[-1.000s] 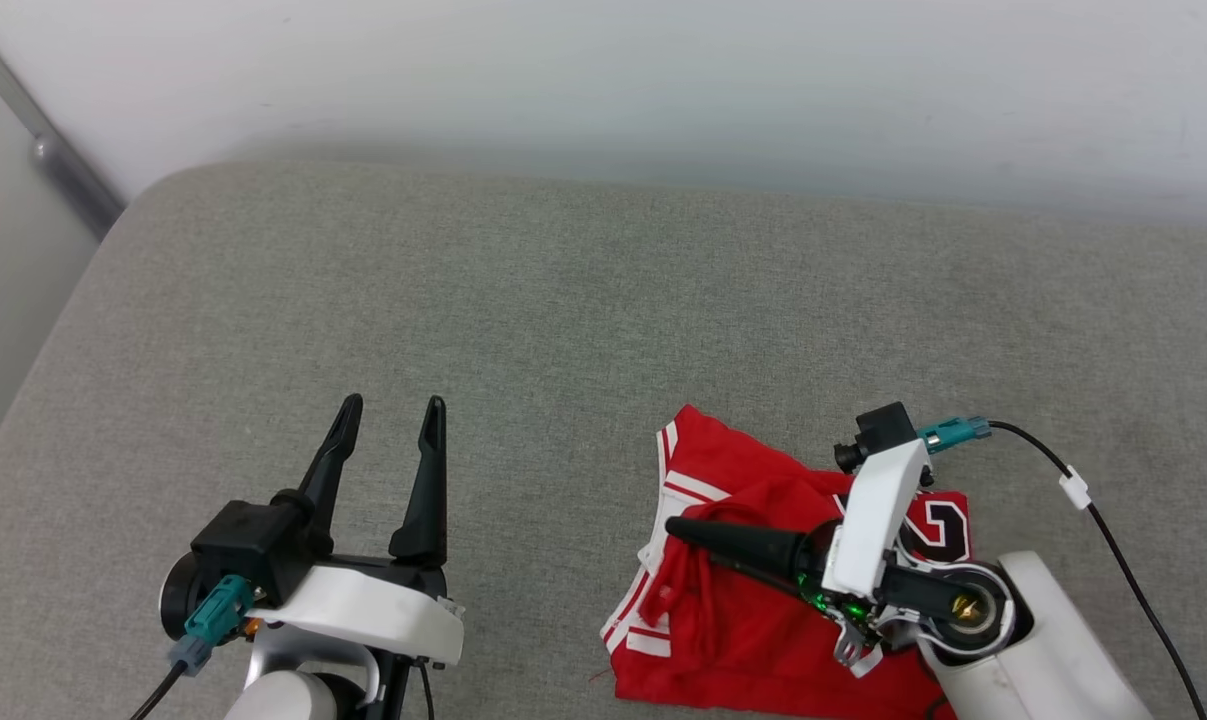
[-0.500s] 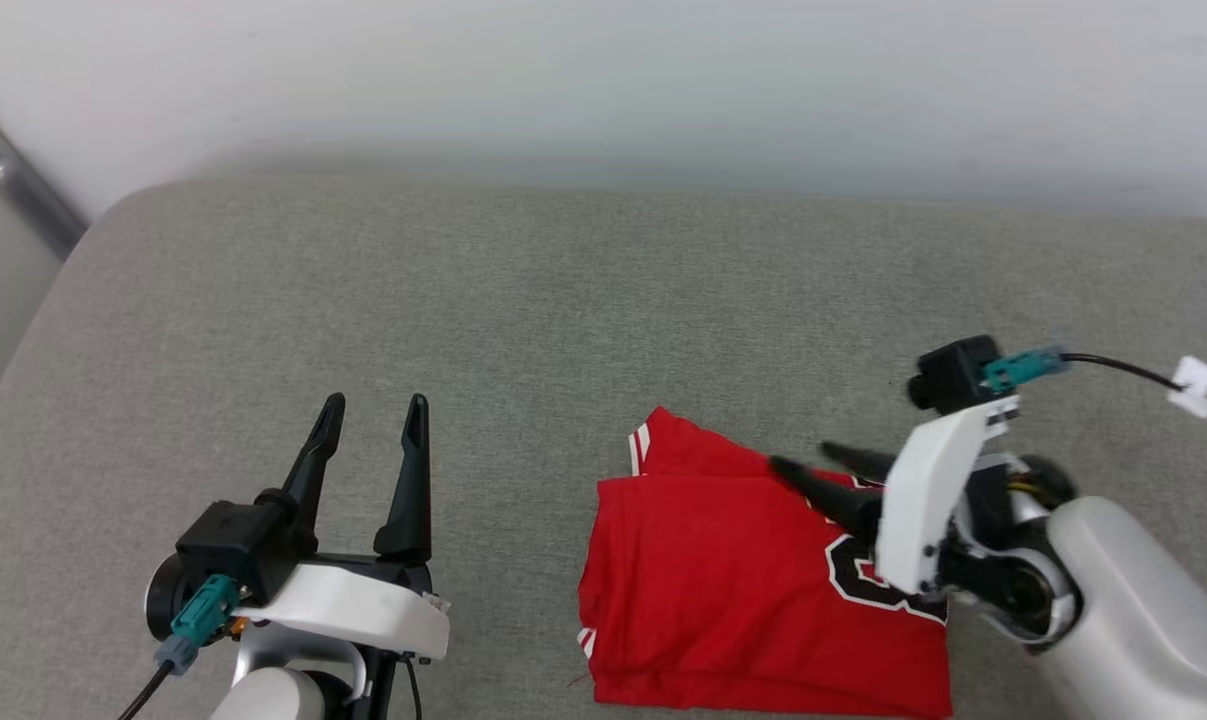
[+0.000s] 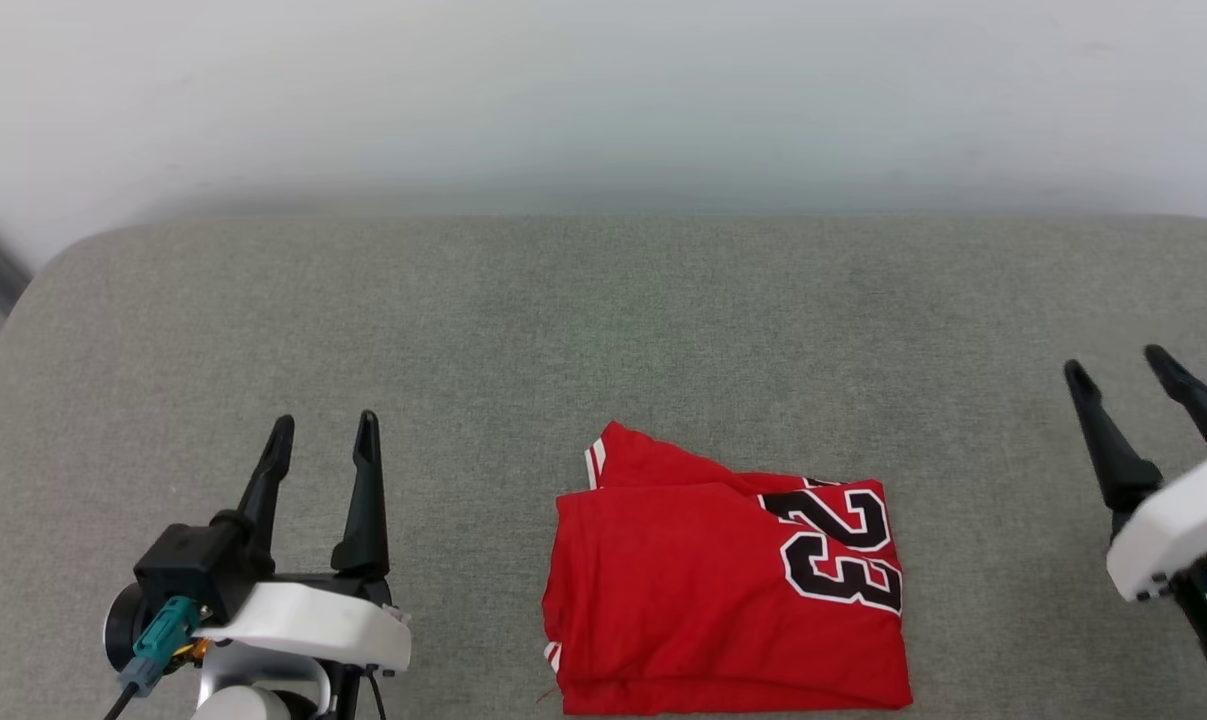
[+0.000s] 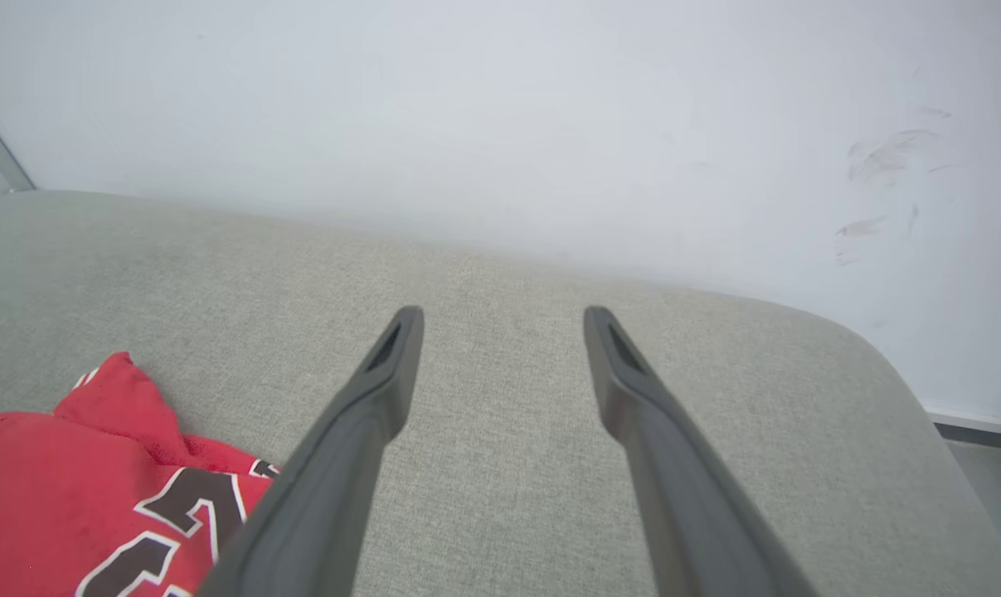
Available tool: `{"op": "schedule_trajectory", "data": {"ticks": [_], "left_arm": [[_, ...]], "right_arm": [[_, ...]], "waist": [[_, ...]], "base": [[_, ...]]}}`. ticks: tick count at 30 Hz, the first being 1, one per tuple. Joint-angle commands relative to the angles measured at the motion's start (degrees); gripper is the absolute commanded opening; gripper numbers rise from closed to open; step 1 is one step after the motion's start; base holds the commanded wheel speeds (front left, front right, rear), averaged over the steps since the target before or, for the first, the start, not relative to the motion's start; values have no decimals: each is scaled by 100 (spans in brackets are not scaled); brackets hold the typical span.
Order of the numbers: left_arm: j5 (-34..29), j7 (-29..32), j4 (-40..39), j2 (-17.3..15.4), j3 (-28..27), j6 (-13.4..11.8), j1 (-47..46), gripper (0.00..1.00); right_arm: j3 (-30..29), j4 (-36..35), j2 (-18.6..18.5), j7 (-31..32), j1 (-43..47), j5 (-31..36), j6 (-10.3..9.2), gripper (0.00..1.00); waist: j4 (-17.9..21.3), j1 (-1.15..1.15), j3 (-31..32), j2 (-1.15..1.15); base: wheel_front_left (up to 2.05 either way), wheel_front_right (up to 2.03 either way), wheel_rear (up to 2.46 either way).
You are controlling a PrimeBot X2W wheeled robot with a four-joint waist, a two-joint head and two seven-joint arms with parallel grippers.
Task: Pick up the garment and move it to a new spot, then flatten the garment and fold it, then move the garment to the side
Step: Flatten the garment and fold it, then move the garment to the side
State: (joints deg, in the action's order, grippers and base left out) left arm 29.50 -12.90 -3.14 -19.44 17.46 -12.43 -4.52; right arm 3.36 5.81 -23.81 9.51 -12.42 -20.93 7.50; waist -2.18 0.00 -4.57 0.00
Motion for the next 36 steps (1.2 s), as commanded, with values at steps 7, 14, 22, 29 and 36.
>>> {"op": "schedule_trajectory", "data": {"ticks": [7,14,22,29,36], "left_arm": [[54,-71,199,-34,-15,20,272,100],[78,-102,355,-12,41,-1,566,100],[112,-159,314,53,-58,-77,642,100],[66,-184,254,26,-128,-108,622,100],[4,-192,197,-2,-113,-154,545,100]], "right_arm": [[-611,-891,738,-786,1008,456,-2,100],[-663,-1441,1158,-615,1723,521,-2,100],[-638,-1729,1289,-453,1920,534,-2,100],[-709,-1719,1327,-314,1929,460,-2,100],[-897,-1660,1290,-210,1884,373,-3,100]], "waist": [[146,0,242,0],[193,0,471,0],[241,0,502,0],[273,0,475,0],[212,0,389,0]], "base": [[0,0,0],[0,0,0],[0,0,0],[0,0,0],[0,0,0]]}}
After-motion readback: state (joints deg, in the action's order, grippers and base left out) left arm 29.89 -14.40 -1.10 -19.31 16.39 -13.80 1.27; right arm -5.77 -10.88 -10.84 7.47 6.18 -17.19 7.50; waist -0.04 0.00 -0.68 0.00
